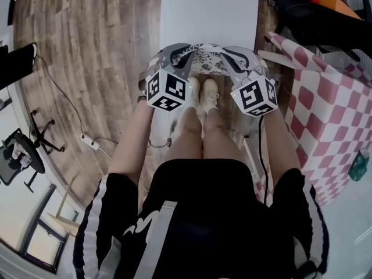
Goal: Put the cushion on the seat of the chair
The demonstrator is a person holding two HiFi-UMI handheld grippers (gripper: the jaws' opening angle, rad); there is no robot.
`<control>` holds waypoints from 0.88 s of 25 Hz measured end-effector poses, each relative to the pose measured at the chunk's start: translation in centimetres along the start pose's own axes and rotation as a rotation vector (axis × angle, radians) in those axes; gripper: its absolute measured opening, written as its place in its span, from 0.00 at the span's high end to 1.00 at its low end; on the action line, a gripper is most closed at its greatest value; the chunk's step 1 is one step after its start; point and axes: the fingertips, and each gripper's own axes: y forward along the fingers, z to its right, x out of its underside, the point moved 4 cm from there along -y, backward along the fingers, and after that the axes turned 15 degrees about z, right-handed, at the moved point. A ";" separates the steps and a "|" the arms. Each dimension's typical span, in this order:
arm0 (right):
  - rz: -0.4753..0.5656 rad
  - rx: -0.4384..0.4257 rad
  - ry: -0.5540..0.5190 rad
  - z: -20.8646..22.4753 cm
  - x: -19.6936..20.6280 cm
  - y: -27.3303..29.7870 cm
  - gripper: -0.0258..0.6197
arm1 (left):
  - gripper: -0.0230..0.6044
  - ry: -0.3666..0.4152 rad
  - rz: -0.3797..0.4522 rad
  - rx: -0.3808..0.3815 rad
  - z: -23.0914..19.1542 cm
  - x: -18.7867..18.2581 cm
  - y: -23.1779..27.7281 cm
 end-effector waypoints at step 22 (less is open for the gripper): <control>-0.113 0.021 -0.069 4.6 3.4 5.7 0.92 | 0.90 0.013 -0.098 0.076 -4.7 2.8 6.0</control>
